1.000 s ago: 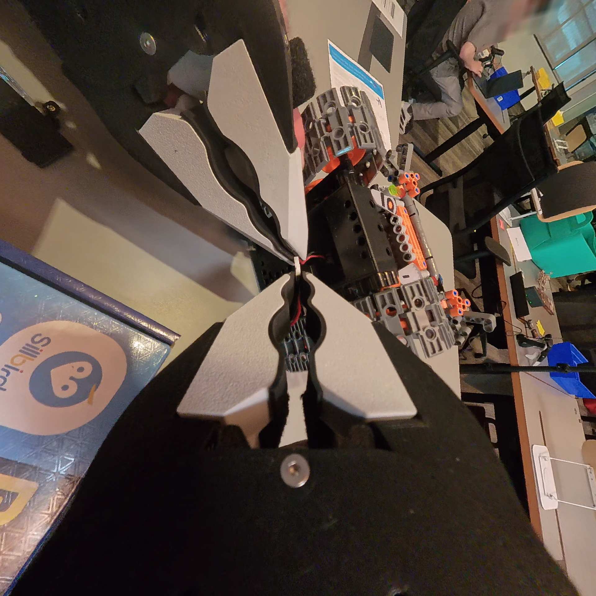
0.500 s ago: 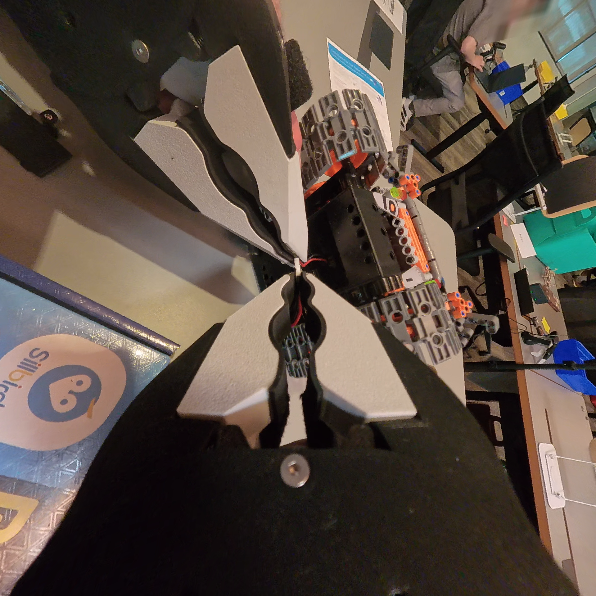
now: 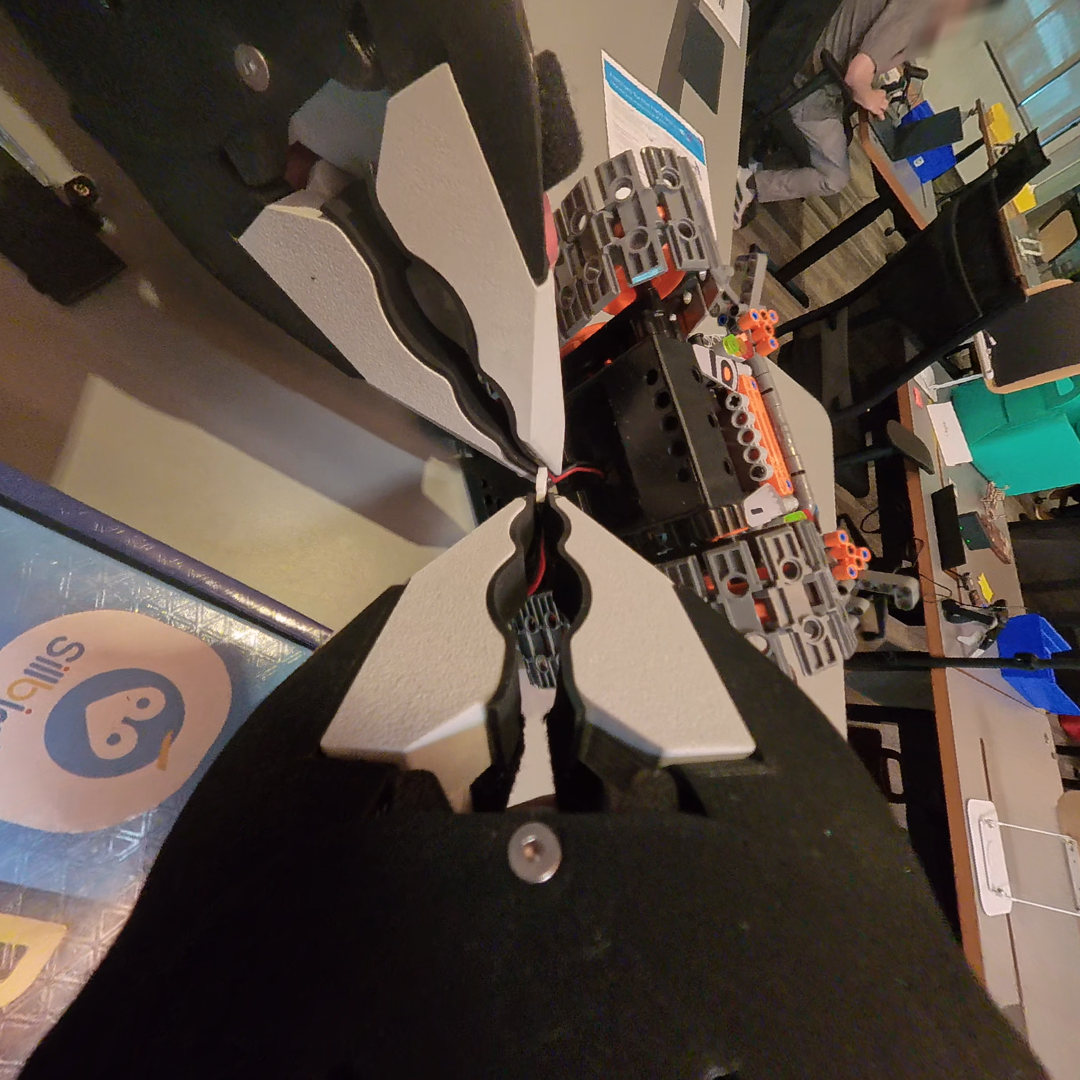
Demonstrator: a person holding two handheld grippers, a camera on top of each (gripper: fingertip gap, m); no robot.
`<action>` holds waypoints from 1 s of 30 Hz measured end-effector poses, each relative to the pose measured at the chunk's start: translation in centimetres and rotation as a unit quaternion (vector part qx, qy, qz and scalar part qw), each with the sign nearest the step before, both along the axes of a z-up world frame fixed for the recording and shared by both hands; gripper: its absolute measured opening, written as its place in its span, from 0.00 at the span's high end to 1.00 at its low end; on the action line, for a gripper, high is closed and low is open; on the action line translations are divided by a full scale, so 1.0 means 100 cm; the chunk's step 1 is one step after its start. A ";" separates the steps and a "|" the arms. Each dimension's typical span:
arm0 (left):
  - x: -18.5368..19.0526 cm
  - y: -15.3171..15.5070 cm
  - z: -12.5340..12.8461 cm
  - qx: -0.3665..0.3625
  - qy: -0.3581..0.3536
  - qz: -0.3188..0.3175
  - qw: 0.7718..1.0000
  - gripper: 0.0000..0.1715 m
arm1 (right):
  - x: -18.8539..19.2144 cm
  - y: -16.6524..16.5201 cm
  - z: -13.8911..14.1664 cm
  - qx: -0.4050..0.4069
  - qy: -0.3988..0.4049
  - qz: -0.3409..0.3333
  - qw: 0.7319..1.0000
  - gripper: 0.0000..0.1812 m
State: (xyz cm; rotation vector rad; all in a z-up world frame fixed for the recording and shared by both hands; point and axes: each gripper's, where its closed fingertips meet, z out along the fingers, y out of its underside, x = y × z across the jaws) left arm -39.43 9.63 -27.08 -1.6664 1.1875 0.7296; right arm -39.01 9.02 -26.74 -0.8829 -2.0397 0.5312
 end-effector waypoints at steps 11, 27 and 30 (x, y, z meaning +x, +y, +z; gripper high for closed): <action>-0.008 0.001 0.014 0.015 -0.017 0.023 0.999 0.95 | -0.001 0.006 0.013 -0.072 -0.002 -0.021 0.997 1.00; 0.038 -0.034 -0.013 -0.230 -0.398 0.101 0.882 0.75 | -0.005 -0.001 0.019 -0.452 -0.099 -0.100 0.881 1.00; 0.042 -0.026 -0.009 -0.241 -0.474 0.114 0.839 0.69 | -0.004 -0.003 0.017 -0.468 -0.099 -0.108 0.871 1.00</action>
